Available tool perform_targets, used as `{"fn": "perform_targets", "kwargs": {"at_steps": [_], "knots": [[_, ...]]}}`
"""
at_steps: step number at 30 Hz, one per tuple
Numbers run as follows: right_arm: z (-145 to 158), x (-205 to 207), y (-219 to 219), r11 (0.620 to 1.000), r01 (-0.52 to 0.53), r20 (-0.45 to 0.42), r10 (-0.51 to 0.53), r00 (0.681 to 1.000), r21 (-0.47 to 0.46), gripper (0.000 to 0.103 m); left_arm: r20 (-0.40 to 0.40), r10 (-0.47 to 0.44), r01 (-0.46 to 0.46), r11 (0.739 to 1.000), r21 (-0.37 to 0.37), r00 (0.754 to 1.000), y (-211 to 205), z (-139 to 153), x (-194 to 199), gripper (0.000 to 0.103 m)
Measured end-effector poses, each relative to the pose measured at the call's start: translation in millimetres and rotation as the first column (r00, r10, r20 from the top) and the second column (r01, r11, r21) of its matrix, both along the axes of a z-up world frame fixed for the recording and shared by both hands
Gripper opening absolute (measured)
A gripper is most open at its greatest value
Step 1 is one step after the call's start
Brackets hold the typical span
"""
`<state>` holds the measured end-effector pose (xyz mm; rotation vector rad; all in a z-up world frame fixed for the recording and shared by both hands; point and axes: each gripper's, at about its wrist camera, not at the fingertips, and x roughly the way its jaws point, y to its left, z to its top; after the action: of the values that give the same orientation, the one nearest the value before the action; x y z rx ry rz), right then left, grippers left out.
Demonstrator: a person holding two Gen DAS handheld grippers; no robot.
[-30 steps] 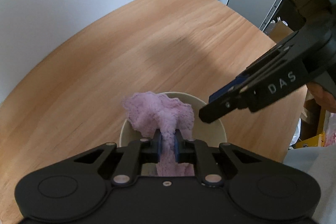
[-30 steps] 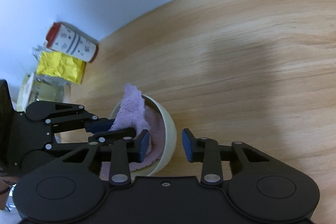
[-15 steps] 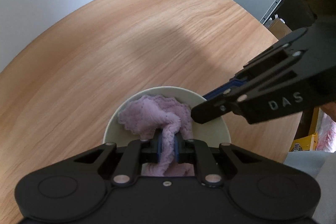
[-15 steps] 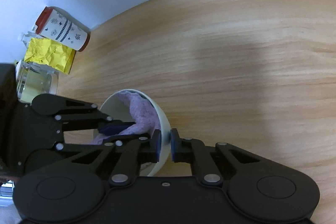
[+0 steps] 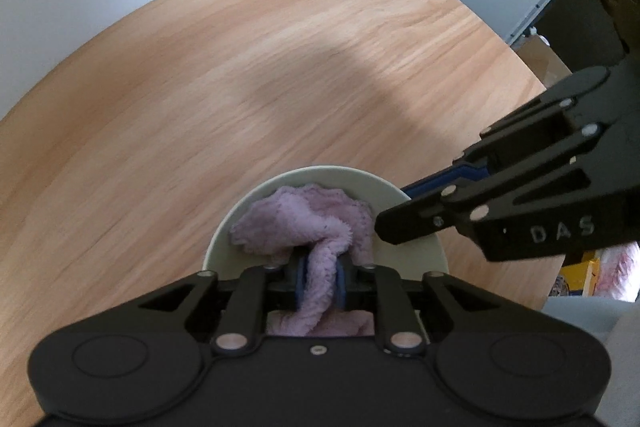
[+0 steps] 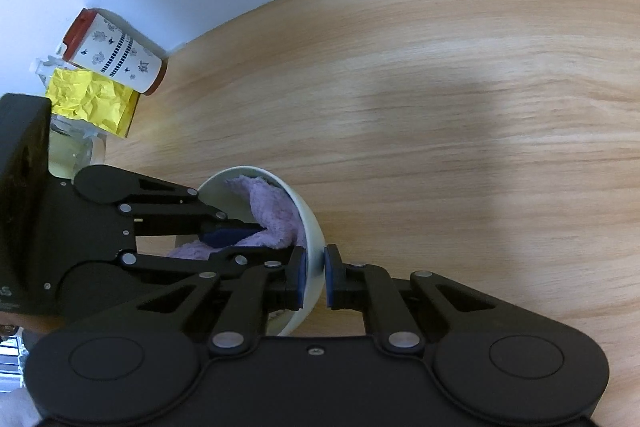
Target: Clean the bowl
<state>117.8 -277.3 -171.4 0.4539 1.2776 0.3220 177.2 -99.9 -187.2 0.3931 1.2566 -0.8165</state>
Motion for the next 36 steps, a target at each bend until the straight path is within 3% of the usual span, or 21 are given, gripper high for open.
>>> {"fn": "perform_targets", "kwargs": {"at_steps": [3,7,11,16,18,24,26,27,28,36], "knots": [[0.2,0.1,1.7,1.0,-0.004,0.002,0.004,1.0,-0.007,0.01,0.038,-0.013,0.013,1.0,-0.004,0.999,4.3,16.8,-6.7,0.046],[-0.5,1.0,0.2,1.0,0.001,-0.007,-0.001,1.0,0.005,0.01,0.09,-0.03,0.032,0.999,-0.016,0.995,14.7,47.6,-17.0,0.047],[-0.2,0.5,-1.3,1.0,-0.011,-0.003,0.011,1.0,0.005,0.011,0.089,-0.055,0.057,0.998,-0.02,0.995,22.7,68.9,-26.7,0.047],[0.1,0.3,-2.4,1.0,-0.022,-0.003,0.022,1.0,0.008,0.012,0.114,-0.097,0.091,0.994,0.057,0.989,28.5,70.3,-42.8,0.047],[-0.1,0.3,-2.8,1.0,-0.024,-0.005,0.024,1.0,0.01,0.012,0.118,-0.088,0.078,0.993,0.088,0.989,31.3,63.8,-44.9,0.046],[-0.7,0.1,-4.0,0.999,-0.03,-0.011,0.03,0.999,0.018,0.014,0.05,-0.035,0.031,0.997,0.075,0.998,41.7,50.4,-45.3,0.041],[-0.9,-0.2,-3.0,0.999,-0.03,-0.015,0.03,0.999,0.018,0.014,0.037,-0.029,0.027,0.997,0.07,0.999,43.6,48.3,-45.7,0.03],[-1.0,-0.3,-2.6,0.999,-0.03,-0.017,0.03,0.999,0.017,0.014,0.032,-0.028,0.026,0.997,0.068,0.999,44.3,46.5,-46.0,0.017],[-0.8,-0.4,-2.1,0.999,-0.031,-0.017,0.031,0.999,0.015,0.014,0.026,-0.026,0.024,0.998,0.066,0.999,45.1,44.6,-46.3,0.015],[-0.1,2.3,1.0,1.0,-0.03,-0.027,0.03,0.999,0.005,0.014,0.05,0.015,-0.016,1.0,0.02,0.999,45.1,51.3,-37.5,0.009]]}}
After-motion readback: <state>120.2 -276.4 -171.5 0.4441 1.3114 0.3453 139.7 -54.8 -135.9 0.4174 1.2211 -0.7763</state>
